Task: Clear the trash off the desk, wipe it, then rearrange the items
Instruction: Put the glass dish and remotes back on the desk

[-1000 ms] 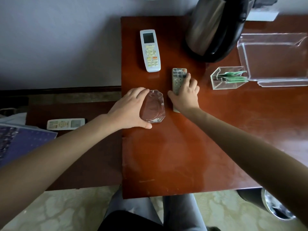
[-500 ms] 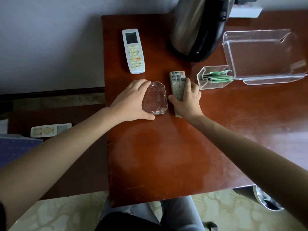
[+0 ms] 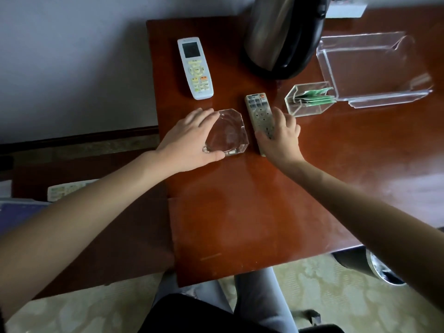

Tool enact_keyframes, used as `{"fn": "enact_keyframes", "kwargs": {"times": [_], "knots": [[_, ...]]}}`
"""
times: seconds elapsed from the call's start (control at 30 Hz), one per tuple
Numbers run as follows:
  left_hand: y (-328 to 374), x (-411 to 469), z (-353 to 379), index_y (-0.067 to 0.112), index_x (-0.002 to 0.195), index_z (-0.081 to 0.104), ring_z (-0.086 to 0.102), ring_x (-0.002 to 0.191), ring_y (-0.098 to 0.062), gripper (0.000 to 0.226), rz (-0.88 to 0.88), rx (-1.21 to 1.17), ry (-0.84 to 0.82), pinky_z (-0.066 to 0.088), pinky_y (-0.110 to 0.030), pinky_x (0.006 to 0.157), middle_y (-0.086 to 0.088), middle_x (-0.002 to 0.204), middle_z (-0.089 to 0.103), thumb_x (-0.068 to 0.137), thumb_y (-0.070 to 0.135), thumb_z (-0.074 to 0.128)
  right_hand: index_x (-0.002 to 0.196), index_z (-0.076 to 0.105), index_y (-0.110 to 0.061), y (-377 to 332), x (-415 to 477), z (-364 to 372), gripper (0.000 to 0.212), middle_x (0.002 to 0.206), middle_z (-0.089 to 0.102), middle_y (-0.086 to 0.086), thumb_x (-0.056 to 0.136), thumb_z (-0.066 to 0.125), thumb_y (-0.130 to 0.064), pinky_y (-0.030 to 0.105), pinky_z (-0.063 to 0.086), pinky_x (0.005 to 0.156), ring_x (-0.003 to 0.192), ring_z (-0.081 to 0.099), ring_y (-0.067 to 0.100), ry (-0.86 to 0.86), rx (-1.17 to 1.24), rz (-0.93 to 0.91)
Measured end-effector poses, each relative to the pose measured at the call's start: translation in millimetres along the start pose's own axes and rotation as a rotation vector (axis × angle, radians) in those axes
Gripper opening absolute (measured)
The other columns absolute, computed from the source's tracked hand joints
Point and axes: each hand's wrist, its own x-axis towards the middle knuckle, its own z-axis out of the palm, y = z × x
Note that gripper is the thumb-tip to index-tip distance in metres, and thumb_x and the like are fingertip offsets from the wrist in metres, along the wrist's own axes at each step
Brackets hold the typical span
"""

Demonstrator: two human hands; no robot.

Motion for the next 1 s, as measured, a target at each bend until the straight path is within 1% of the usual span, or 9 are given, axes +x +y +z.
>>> {"fn": "enact_keyframes", "kwargs": {"times": [0.17, 0.23, 0.33, 0.4, 0.5, 0.6, 0.73, 0.9, 1.0], "knots": [[-11, -59, -10, 0.018, 0.139, 0.037, 0.029, 0.133, -0.015, 0.055, 0.158, 0.001, 0.084, 0.041, -0.032, 0.091, 0.004, 0.143, 0.038, 0.089, 0.034, 0.054, 0.136, 0.040, -0.013, -16, -65, 9, 0.050, 0.130, 0.043, 0.015, 0.088, 0.050, -0.018, 0.044, 0.032, 0.096, 0.116, 0.037, 0.033, 0.119, -0.070, -0.142], [-18, -87, -10, 0.019, 0.137, 0.041, 0.033, 0.130, -0.015, 0.052, 0.226, 0.008, 0.052, 0.043, -0.033, 0.089, 0.004, 0.140, 0.042, 0.088, 0.030, 0.055, 0.133, 0.047, -0.012, -22, -93, 18, 0.048, 0.125, 0.049, 0.016, 0.085, 0.046, -0.020, 0.045, 0.037, 0.091, 0.108, 0.043, 0.036, 0.114, -0.129, -0.219], [-28, -129, -6, 0.017, 0.136, 0.044, 0.036, 0.129, -0.017, 0.052, 0.291, 0.031, -0.025, 0.041, -0.036, 0.096, 0.002, 0.138, 0.045, 0.087, 0.029, 0.056, 0.127, 0.052, -0.010, -29, -138, 39, 0.045, 0.114, 0.057, 0.015, 0.083, 0.047, -0.021, 0.044, 0.045, 0.081, 0.094, 0.050, 0.037, 0.077, -0.242, -0.307], [-34, -156, -2, 0.015, 0.131, 0.050, 0.045, 0.122, -0.019, 0.050, 0.360, 0.085, -0.085, 0.046, -0.036, 0.090, -0.001, 0.131, 0.053, 0.084, 0.031, 0.055, 0.123, 0.055, -0.010, -35, -171, 56, 0.041, 0.108, 0.059, 0.013, 0.084, 0.049, -0.021, 0.041, 0.048, 0.075, 0.086, 0.052, 0.035, 0.068, -0.284, -0.347], [-45, -194, 5, 0.014, 0.123, 0.058, 0.055, 0.107, -0.019, 0.053, 0.423, 0.144, -0.149, 0.053, -0.032, 0.077, -0.001, 0.119, 0.061, 0.079, 0.038, 0.041, 0.120, 0.055, -0.015, -46, -220, 80, 0.039, 0.103, 0.060, 0.009, 0.085, 0.045, -0.027, 0.039, 0.048, 0.066, 0.080, 0.053, 0.033, 0.055, -0.338, -0.402], [-56, -230, 14, 0.018, 0.128, 0.053, 0.058, 0.105, -0.018, 0.054, 0.462, 0.150, -0.178, 0.053, -0.031, 0.076, 0.002, 0.120, 0.059, 0.080, 0.040, 0.039, 0.123, 0.054, -0.016, -57, -263, 103, 0.040, 0.100, 0.060, 0.005, 0.085, 0.045, -0.026, 0.037, 0.047, 0.062, 0.079, 0.053, 0.027, -0.003, -0.371, -0.434], [-82, -278, 29, 0.025, 0.147, 0.018, 0.038, 0.127, -0.017, 0.058, 0.319, 0.192, -0.357, 0.037, -0.034, 0.096, 0.006, 0.143, 0.035, 0.094, 0.039, 0.039, 0.122, 0.053, -0.019, -72, -309, 141, 0.043, 0.093, 0.062, -0.001, 0.081, 0.043, -0.027, 0.033, 0.052, 0.058, 0.077, 0.057, 0.023, -0.090, -0.359, -0.358], [-137, -340, 48, 0.023, 0.147, 0.018, 0.038, 0.126, -0.020, 0.058, 0.226, 0.249, -0.403, 0.040, -0.038, 0.094, 0.003, 0.143, 0.037, 0.094, 0.038, 0.039, 0.114, 0.055, -0.018, -99, -353, 190, 0.037, 0.082, 0.062, 0.000, 0.079, 0.046, -0.028, 0.033, 0.053, 0.054, 0.074, 0.060, 0.025, -0.127, -0.401, -0.254], [-167, -379, 47, 0.022, 0.146, 0.019, 0.038, 0.126, -0.021, 0.058, 0.221, 0.284, -0.365, 0.041, -0.038, 0.093, 0.003, 0.143, 0.036, 0.094, 0.037, 0.040, 0.122, 0.052, -0.016, -121, -378, 221, 0.038, 0.098, 0.063, 0.005, 0.085, 0.051, -0.026, 0.038, 0.052, 0.068, 0.092, 0.059, 0.029, -0.146, -0.435, -0.199]]}}
